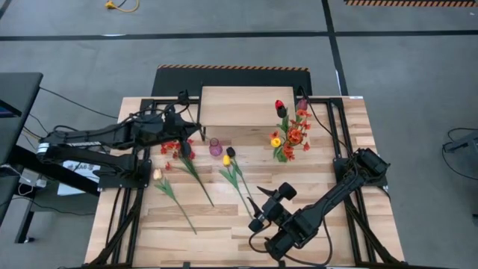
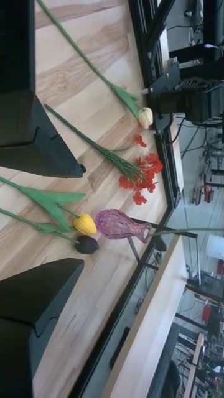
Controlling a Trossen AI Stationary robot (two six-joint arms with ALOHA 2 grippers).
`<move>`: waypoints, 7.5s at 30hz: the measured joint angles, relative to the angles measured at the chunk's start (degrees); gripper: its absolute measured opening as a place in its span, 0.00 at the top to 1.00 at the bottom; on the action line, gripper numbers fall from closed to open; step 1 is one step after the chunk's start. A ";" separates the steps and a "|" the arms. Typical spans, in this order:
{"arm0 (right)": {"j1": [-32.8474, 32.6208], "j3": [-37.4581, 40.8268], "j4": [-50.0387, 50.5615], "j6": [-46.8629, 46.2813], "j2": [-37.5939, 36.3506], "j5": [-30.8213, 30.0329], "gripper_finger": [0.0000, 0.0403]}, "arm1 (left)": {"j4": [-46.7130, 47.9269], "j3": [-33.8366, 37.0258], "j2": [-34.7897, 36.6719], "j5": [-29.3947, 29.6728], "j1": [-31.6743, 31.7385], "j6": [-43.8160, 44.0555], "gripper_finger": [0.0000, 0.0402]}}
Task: Pick and place flowers into a vace then onto a shelf
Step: Put the top black tulip into the purple vase, then put the black tulip into the purple vase
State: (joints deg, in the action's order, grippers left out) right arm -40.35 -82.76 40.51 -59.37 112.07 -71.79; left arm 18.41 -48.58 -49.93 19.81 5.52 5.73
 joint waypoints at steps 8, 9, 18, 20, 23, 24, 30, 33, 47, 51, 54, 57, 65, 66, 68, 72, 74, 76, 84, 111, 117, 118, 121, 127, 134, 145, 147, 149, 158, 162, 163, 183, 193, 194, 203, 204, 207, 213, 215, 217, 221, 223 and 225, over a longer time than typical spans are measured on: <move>-0.01 0.00 -0.04 0.01 0.00 0.10 0.46 | -0.17 0.05 -2.45 -0.32 0.00 0.12 0.99; -0.01 0.00 -0.04 0.01 0.00 0.09 0.46 | 0.13 0.04 -2.90 -0.51 0.00 0.14 0.99; -0.01 0.00 -0.31 0.90 0.00 0.42 0.46 | 0.21 0.07 -5.60 -0.46 0.00 0.53 0.99; 0.01 0.00 -0.31 0.92 0.00 0.45 0.46 | 0.00 0.07 -5.58 -0.46 0.00 0.89 0.99; 0.00 0.00 -0.31 0.92 0.00 0.54 0.46 | 0.12 0.07 -5.57 -0.50 -0.01 0.97 0.97; -0.01 0.00 -0.31 0.94 0.00 0.60 0.46 | 0.12 0.07 -5.56 -0.50 0.00 0.97 0.96; -0.01 0.00 -0.31 0.93 0.00 0.99 0.46 | 0.65 0.07 -5.56 -1.49 0.00 1.01 0.81; 0.01 0.00 -0.31 0.94 0.02 1.01 0.46 | 1.20 0.07 -5.56 -1.55 -0.02 1.03 0.72; 0.01 0.00 -0.31 0.96 0.01 1.03 0.46 | 4.49 0.07 -5.56 -2.93 0.00 1.07 0.55; 0.01 0.00 -0.31 0.96 0.00 1.03 0.46 | 4.57 0.07 -5.56 -5.63 0.00 0.11 0.55; 0.01 0.00 -0.31 0.98 0.00 1.03 0.46 | 5.60 0.07 -5.56 -7.56 -0.02 -0.54 0.55; 0.00 0.00 -0.31 0.98 0.00 1.03 0.46 | 6.71 0.07 -5.56 -8.76 0.00 -2.32 0.55; 0.01 0.00 -0.31 0.98 0.00 1.03 0.46 | 11.02 -1.68 -5.55 -11.91 0.00 -7.21 0.55; 0.01 0.00 -0.28 0.97 0.01 1.03 0.46 | 11.82 -2.16 -5.54 -12.63 0.00 -7.67 0.55; 0.01 0.00 -0.30 0.98 0.02 1.03 0.46 | 13.87 -3.25 -5.54 -13.70 0.00 -8.28 0.55; 0.01 0.00 -0.30 0.98 0.00 1.03 0.46 | 15.61 -4.56 -5.54 -16.04 0.00 -9.50 0.55; 0.01 0.00 -0.28 0.98 0.02 1.03 0.46 | 15.63 -4.57 -5.54 -16.12 -0.01 -9.70 0.55; 0.01 0.00 -0.28 0.97 0.02 1.03 0.46 | 15.61 -4.57 -5.72 -16.03 0.42 -10.12 0.55; 0.01 0.00 -0.31 1.36 0.02 1.03 0.46 | 15.37 -4.66 -9.10 -16.06 4.04 -11.43 0.55; 0.60 0.02 -0.15 1.53 0.02 5.66 0.46 | 20.08 -4.59 -11.68 -19.48 5.26 -11.06 0.55; 1.47 0.02 -0.04 1.46 0.02 10.83 0.46 | 17.19 -4.57 -7.33 -19.34 0.95 -4.91 0.55; 1.60 0.02 -0.05 1.40 0.02 11.37 0.46 | 15.82 -4.57 -6.49 -19.02 -0.25 -3.44 0.55; 1.67 0.04 -0.11 1.29 0.61 12.74 0.46 | 10.90 -4.57 -3.94 -16.65 -4.80 -0.05 0.55; 2.17 0.21 1.93 -1.51 1.88 15.68 0.46 | 1.85 -4.54 -2.28 -7.26 -16.15 2.02 0.55; 4.26 0.48 -0.05 -3.76 5.02 17.30 0.46 | -17.82 2.67 -2.66 1.19 -27.82 -1.98 0.55; 7.95 0.58 -3.88 -6.79 13.46 16.00 0.46 | -51.05 19.82 -2.70 2.55 -34.21 -9.08 0.55; 8.57 0.64 -4.49 -6.44 14.05 15.88 0.46 | -53.29 20.88 -2.67 3.00 -34.02 -10.19 0.55; 9.09 0.61 -5.13 -5.08 14.02 15.68 0.46 | -53.03 21.31 -2.67 3.81 -33.74 -10.80 0.55; 11.59 0.59 -6.75 -1.54 13.92 16.54 0.46 | -51.37 22.67 -2.39 5.47 -33.77 -10.40 0.55; 13.06 0.59 -6.93 -0.03 13.92 20.34 0.46 | -51.29 22.66 -2.41 5.31 -33.90 -10.32 0.55; 13.48 0.59 -6.99 0.44 13.92 20.99 0.46 | -51.33 22.64 -2.41 5.31 -33.90 -10.67 0.55; 19.56 0.59 -8.37 4.05 13.92 27.24 0.46 | -46.88 22.58 1.68 5.13 -33.88 -13.22 0.55; 23.18 0.52 -8.24 5.46 13.60 34.10 0.46 | -46.88 22.58 1.68 4.68 -33.90 -13.22 0.55; 23.30 0.50 -8.24 5.44 13.59 34.29 0.46 | -46.88 22.58 1.68 4.65 -33.90 -13.22 0.55; 24.77 0.42 -8.37 5.42 13.55 36.79 0.47 | -46.87 22.58 1.68 4.55 -33.90 -13.19 0.55; 24.98 0.39 -8.39 5.40 13.51 37.36 0.48 | -46.88 22.58 1.68 4.55 -33.88 -13.19 0.55; 25.49 0.35 -8.63 5.36 13.46 39.25 0.54 | -46.88 22.58 1.67 4.55 -33.88 -13.18 0.55; 25.45 0.37 -8.68 5.38 13.60 39.85 0.74 | -46.85 22.58 1.68 4.55 -33.88 -13.15 0.55; 25.45 0.39 -8.44 5.40 13.60 39.82 0.81 | -46.82 22.58 1.68 4.55 -33.88 -13.15 0.55; 25.45 0.44 -8.21 5.42 13.60 39.79 0.86 | -46.81 22.58 1.68 4.55 -33.90 -13.15 0.55; 25.45 0.48 -7.80 5.42 13.62 39.74 0.97 | -46.79 22.58 1.68 4.55 -33.89 -13.13 0.55; 25.38 0.48 -7.62 4.88 13.64 39.74 0.98 | -46.71 22.58 1.67 4.55 -33.88 -13.10 0.55; 25.25 0.48 -7.24 3.48 13.67 39.77 0.98 | -46.35 22.58 1.68 4.55 -33.88 -13.07 0.55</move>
State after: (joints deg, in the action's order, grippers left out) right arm -15.10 -82.28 33.27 -55.89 125.74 -32.02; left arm -27.94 -26.00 -48.25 24.36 -28.36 -7.34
